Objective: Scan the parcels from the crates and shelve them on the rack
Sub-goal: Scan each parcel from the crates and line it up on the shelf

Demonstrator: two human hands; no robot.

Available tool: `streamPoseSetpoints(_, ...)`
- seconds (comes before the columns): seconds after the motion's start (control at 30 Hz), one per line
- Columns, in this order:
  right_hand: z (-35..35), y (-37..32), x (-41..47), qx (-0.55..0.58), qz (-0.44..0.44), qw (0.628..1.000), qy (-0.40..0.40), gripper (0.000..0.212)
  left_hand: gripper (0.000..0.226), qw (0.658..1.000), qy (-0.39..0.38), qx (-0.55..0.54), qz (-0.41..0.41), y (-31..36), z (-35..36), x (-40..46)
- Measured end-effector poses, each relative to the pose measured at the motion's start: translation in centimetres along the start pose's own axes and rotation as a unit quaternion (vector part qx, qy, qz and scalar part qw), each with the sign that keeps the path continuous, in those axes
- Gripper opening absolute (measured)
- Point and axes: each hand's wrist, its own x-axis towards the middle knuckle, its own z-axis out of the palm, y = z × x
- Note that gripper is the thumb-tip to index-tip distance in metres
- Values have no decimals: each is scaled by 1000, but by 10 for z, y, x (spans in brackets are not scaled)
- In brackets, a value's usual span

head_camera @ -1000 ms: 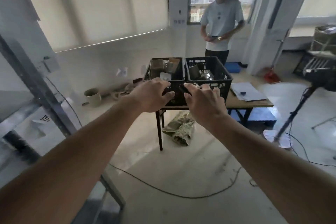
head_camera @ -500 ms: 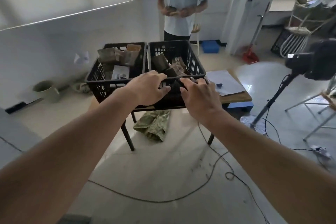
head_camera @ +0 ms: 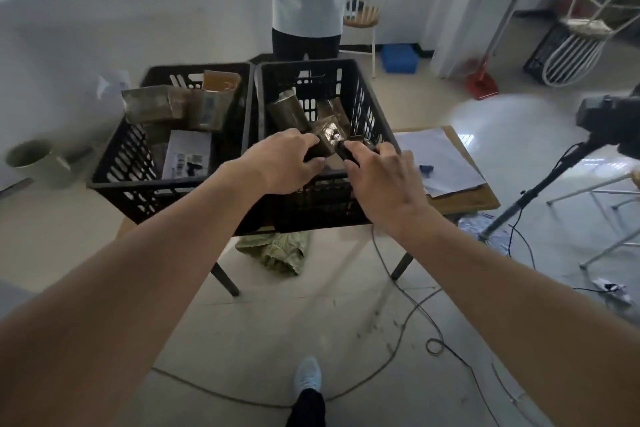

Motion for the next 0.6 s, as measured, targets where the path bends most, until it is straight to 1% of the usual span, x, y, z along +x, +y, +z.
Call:
streamPoseSetpoints(0.17,12,-5,67,-6,17,1000,-17,44,55,1000,-23,-13,-12,-34,1,71)
streamPoseSetpoints(0.33,32,-6,121,-6,16,999,-37,44,62,998,-48,-15,-36,-60,0,127)
streamPoseSetpoints(0.6,64,12,211,25,-11,997,-71,44,64,988,-78,-48,-125,-83,10,212)
